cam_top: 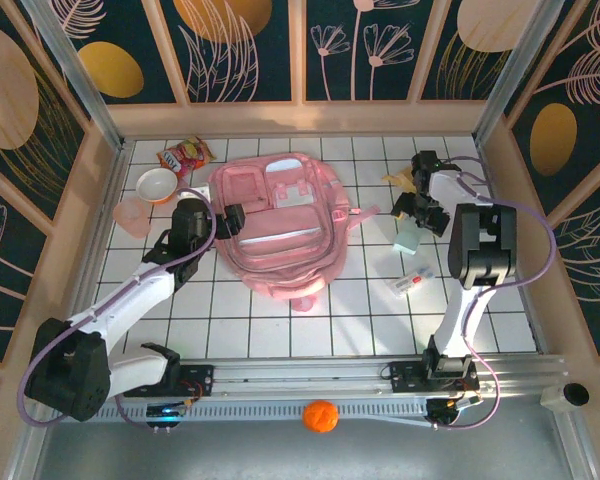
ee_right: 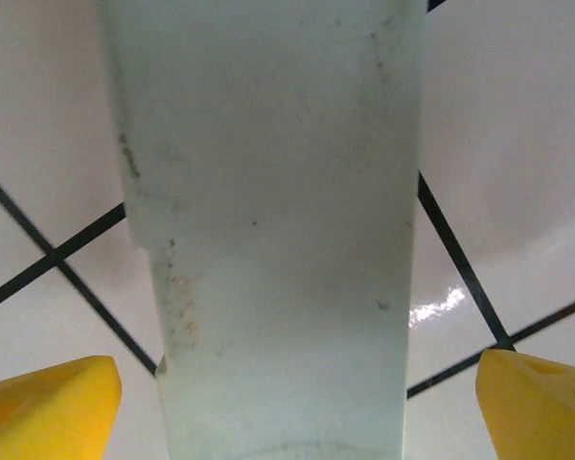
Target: Pack the student bag
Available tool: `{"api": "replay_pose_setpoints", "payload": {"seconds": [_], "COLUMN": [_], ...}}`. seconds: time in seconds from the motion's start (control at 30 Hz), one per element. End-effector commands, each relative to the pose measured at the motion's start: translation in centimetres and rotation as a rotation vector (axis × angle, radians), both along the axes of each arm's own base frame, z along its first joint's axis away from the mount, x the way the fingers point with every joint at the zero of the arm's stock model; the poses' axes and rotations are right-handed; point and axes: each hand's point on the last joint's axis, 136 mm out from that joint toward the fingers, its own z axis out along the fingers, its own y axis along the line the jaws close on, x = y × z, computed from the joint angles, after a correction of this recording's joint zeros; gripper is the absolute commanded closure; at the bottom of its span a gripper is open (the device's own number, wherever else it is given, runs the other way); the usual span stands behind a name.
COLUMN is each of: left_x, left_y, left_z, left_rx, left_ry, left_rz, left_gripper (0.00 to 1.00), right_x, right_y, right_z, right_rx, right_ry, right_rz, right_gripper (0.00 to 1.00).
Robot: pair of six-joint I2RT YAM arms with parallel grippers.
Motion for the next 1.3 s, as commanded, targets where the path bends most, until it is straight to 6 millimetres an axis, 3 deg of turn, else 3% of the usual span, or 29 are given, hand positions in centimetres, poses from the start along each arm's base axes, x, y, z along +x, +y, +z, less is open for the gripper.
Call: {"api": "replay_pose_setpoints", "payload": {"seconds": [0.0, 0.13, 0.23, 0.43, 0.53, 0.67, 0.8, 0.97, 1.07, 1.27], "left_x": [-0.2, -0.3, -0.5, -1.4, -2.2, -3.9, -5.0, -6.9, -7.5, -8.0], "left_y": [0.1, 0.0, -0.3, -2.4, -3.4, -5.5, -7.4, -11.3, -12.7, -13.9], "left_z": [0.5, 0.7, 0.8, 1.6, 3.4, 4.8, 3.8, 1.3, 0.3, -2.3], "left_rx": [0.016, 0.019, 0.022, 0.068, 0.107, 0.199, 0.299, 0.451, 0.509, 0.676], "left_ry": [-0.029, -0.036, -0.045, -0.106, -0.2, -0.326, -0.366, -0.393, -0.422, -0.433], "left_rz": [-0.003, -0.019, -0.041, -0.217, -0.32, -0.516, -0.617, -0.842, -0.948, -1.087], "left_gripper": [0.16, 0.17, 0.18, 0.22, 0.24, 0.28, 0.28, 0.28, 0.27, 0.23], "right_x": [0.3, 0.2, 0.0, -0.1, -0.2, -0.6, -1.8, -3.7, -5.1, -7.1], "right_y": [-0.4, -0.5, -0.2, 0.2, 1.0, 2.7, 4.1, 5.1, 6.0, 7.8], "right_z": [-1.1, -2.6, -3.1, -1.4, 1.1, 6.3, 11.8, 17.9, 19.9, 21.5], "right_rx": [0.043, 0.087, 0.122, 0.151, 0.198, 0.3, 0.37, 0.397, 0.415, 0.453], "right_ry": [0.011, 0.02, 0.015, -0.072, -0.193, -0.427, -0.666, -0.933, -1.039, -1.151], "right_rz": [0.001, -0.013, -0.007, 0.004, 0.005, 0.025, 0.076, 0.165, 0.244, 0.381], "right_gripper": [0.07, 0.15, 0.26, 0.35, 0.36, 0.41, 0.44, 0.47, 0.5, 0.52]}}
